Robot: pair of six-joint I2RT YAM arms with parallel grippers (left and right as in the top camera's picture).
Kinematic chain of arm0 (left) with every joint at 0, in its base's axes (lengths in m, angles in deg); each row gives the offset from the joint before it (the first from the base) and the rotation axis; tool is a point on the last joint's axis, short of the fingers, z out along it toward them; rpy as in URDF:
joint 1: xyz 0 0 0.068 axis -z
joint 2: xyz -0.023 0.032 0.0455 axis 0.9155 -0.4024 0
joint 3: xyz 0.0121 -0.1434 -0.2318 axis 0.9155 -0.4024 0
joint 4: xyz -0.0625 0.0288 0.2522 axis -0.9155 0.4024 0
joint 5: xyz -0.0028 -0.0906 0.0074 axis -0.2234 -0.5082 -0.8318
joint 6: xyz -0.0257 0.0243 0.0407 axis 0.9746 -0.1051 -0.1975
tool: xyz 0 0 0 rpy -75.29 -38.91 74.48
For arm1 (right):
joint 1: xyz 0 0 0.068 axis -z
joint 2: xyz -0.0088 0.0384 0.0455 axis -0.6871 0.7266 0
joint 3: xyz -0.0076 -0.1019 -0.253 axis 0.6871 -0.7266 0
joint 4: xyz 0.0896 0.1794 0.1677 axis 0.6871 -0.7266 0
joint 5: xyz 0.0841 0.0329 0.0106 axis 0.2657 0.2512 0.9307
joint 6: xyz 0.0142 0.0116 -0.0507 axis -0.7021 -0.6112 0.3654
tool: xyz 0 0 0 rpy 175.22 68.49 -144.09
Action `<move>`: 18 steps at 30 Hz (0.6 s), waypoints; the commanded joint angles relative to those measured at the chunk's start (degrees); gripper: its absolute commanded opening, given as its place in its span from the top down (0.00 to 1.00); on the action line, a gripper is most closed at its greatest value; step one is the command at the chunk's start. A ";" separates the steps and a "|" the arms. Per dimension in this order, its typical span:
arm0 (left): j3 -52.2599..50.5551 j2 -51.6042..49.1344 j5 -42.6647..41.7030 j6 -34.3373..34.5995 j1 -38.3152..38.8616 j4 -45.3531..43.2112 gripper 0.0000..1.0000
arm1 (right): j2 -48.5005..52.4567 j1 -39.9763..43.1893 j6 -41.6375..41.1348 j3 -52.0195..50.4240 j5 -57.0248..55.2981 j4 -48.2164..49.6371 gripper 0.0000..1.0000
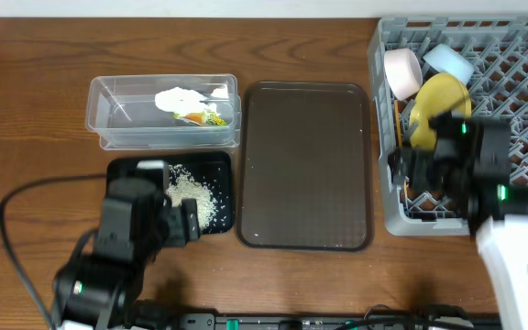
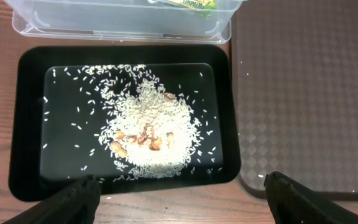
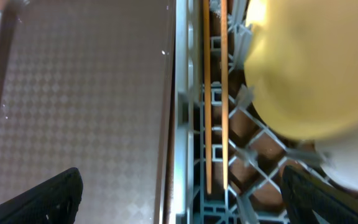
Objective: Sort waste into correct bins and load items into the dishwasher rack
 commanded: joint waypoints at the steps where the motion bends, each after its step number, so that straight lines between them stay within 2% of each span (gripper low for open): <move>1: -2.38 3.41 0.31 0.76 0.17 -0.52 0.12 | -8.57 -0.85 -3.58 -5.44 -3.37 1.20 0.01; 8: -2.40 3.80 0.31 0.76 0.17 -0.44 0.12 | -18.91 -0.85 -3.63 -9.79 -3.28 -0.79 0.01; 18: -2.40 3.67 0.31 0.74 0.17 -0.44 0.11 | -19.56 -0.85 -3.65 -9.81 -3.28 -2.71 0.01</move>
